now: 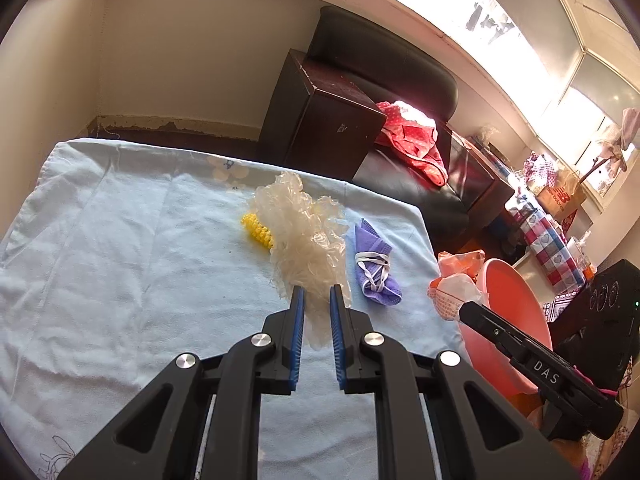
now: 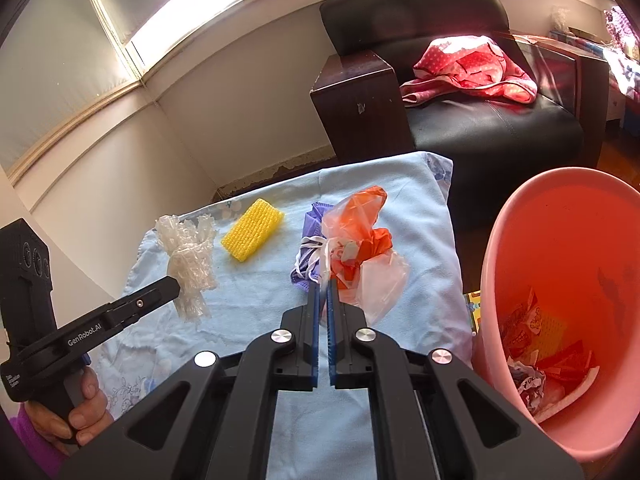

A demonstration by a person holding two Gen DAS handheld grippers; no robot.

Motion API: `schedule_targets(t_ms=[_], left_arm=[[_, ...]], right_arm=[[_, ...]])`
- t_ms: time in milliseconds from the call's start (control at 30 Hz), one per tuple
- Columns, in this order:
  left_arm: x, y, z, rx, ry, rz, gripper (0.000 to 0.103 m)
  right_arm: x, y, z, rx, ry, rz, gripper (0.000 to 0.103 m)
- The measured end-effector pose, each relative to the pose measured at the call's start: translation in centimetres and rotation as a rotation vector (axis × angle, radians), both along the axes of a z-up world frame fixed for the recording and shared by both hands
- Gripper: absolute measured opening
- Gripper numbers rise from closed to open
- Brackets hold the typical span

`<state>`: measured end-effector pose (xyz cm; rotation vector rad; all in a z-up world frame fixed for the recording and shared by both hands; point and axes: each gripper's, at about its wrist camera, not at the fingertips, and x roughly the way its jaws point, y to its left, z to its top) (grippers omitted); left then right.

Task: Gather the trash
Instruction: 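Grasp the orange-white plastic bag with the right tool while the left tool holds the wrap, then carry the clear wrap and orange bag over the bucket and release both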

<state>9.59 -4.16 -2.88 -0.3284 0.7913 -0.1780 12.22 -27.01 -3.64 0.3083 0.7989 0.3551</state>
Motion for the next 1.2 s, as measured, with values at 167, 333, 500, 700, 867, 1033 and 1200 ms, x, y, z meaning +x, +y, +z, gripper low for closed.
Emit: schedule_targets(t_ms=[167, 333, 500, 700, 867, 1033, 1200], left_arm=[[-1.6, -1.3, 1.1, 0.001, -0.025, -0.038, 0.012], [-3.0, -3.4, 2.1, 0.006, -0.047, -0.089, 0.012], [-4.1, -5.9, 2.7, 0.007, -0.059, -0.144, 0.012], [-4.5, -9.6, 3.5, 0.014, -0.075, -0.23, 0.012], [-4.7, -13.2, 4.0, 0.025, -0.087, -0.312, 0.012], [-4.6, -16.5, 4.1, 0.024, -0.08, -0.385, 0.012], [-4.4, -19.4, 3.3, 0.032, -0.052, -0.445, 0.012]], right_arm=[[-2.4, -1.0, 1.5, 0.01, -0.033, -0.013, 0.004], [-4.3, -2.6, 2.5, 0.011, -0.065, -0.046, 0.004], [-5.9, -4.7, 3.0, 0.007, -0.081, -0.095, 0.004], [-7.5, -7.7, 3.0, -0.006, -0.089, -0.175, 0.004], [-8.4, -10.6, 2.3, -0.001, -0.079, -0.246, 0.004], [-9.1, -12.7, 1.6, -0.009, -0.066, -0.296, 0.004], [-9.4, -14.2, 1.0, -0.017, -0.053, -0.325, 0.004]])
